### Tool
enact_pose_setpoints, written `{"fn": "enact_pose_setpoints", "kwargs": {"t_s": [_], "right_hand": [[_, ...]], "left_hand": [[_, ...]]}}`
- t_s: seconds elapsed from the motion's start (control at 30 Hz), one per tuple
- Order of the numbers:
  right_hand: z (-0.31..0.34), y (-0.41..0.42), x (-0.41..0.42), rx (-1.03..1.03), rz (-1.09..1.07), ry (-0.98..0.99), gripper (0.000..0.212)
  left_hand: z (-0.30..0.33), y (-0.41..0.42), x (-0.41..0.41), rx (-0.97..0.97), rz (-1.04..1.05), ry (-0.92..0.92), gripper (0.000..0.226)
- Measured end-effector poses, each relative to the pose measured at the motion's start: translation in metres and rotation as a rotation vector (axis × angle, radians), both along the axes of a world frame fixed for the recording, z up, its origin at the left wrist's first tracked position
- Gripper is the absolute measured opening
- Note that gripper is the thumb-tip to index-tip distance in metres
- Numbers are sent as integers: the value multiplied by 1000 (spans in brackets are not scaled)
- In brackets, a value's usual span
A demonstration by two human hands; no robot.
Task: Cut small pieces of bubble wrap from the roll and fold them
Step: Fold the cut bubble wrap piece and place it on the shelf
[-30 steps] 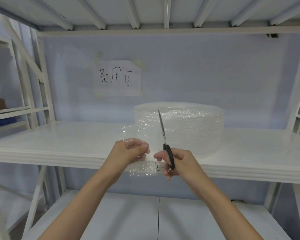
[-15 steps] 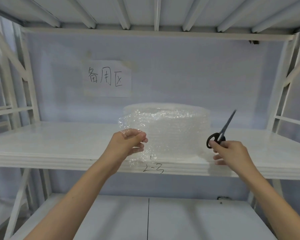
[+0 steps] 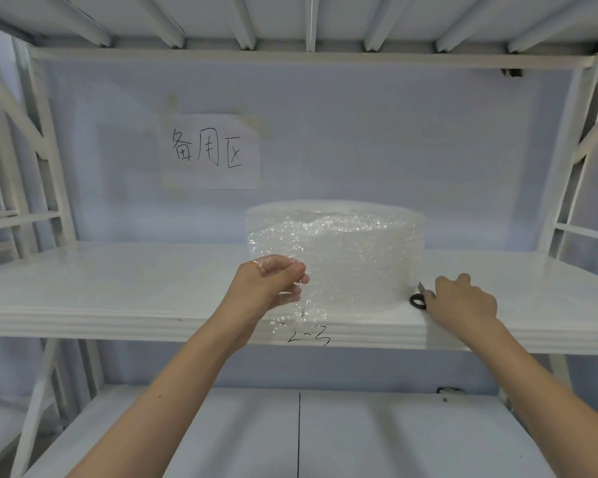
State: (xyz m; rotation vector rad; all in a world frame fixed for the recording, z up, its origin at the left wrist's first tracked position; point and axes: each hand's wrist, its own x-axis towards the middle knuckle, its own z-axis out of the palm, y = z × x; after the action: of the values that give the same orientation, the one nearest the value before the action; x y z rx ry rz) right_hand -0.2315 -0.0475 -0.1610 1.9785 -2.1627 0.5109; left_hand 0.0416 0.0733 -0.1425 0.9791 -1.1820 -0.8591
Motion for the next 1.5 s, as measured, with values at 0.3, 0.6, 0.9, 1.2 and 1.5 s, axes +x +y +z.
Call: {"fn": "enact_pose_setpoints", "kwargs": {"t_s": [0.3, 0.6, 0.9, 1.2, 1.5], "right_hand": [[33, 89, 99, -157, 798, -696, 26], [31, 90, 161, 281, 1005, -1078, 18], [30, 79, 176, 335, 958, -1262, 15], [24, 76, 185, 380, 981, -1383, 21], [21, 74, 186, 413, 983, -1392, 15]], "left_hand": [[-2, 0, 18, 8, 72, -121, 5], [-16, 15, 48, 41, 47, -76, 12], [-19, 24, 81, 14, 110, 54, 17], [-21, 22, 84, 16, 72, 227, 25], [-21, 22, 85, -11, 96, 156, 20]]}}
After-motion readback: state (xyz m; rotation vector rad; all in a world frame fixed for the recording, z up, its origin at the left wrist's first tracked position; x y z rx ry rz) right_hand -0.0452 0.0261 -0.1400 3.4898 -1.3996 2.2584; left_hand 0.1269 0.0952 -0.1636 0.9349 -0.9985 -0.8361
